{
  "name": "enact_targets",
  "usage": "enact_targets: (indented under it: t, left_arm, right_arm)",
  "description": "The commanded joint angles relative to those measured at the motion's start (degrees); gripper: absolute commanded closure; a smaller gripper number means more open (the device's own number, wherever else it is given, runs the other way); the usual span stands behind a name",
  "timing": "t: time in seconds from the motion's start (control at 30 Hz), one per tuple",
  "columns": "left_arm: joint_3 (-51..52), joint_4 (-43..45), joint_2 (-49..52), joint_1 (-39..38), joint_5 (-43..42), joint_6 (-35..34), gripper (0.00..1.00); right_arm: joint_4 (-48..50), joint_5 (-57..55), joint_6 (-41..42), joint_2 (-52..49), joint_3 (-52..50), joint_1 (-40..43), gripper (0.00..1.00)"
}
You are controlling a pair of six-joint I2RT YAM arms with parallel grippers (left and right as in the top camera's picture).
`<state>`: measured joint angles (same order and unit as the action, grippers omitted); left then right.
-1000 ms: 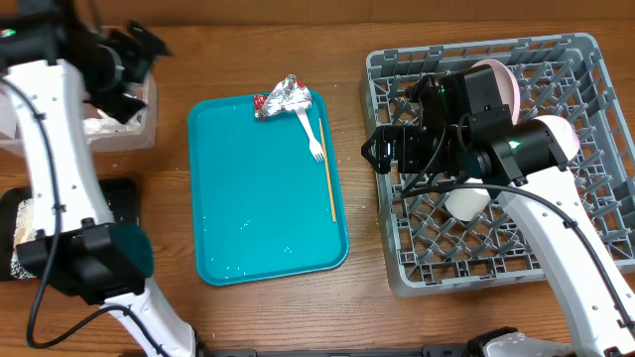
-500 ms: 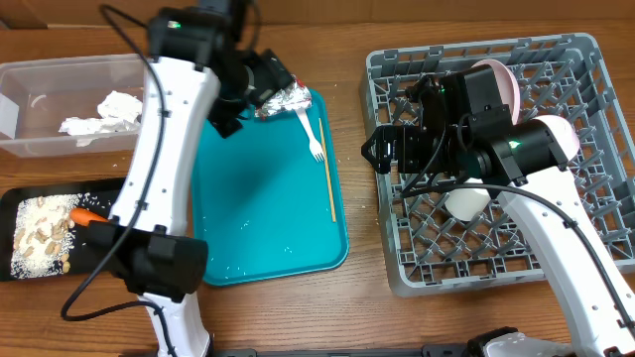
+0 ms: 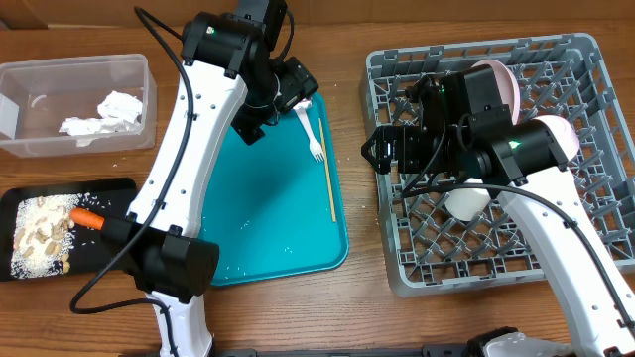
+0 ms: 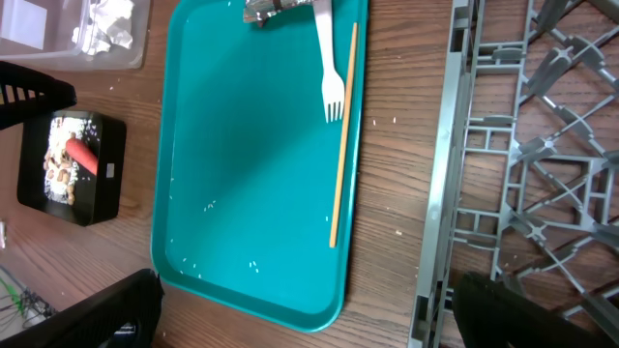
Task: Sort waste into correct bins and load items into the dishwasher rack
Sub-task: 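Reach the left gripper back to the tray and grasp the foil wrapper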
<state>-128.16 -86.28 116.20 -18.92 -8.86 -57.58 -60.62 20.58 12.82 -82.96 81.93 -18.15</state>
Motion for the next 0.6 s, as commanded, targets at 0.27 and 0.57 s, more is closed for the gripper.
enact_targets:
  t: [0.27, 0.57]
  left_arm:
    - [0.2, 5.6, 1.18, -0.42, -3.28, -9.14, 0.0]
    - [0.2, 8.44, 2.21, -0.42, -12.55, -16.15, 0.0]
  right_arm:
    - [0.37, -0.2, -0.48, -0.11, -0.24, -0.15, 0.0]
    - [0.35, -0.2, -0.48, -0.11, -0.24, -0.15, 0.0]
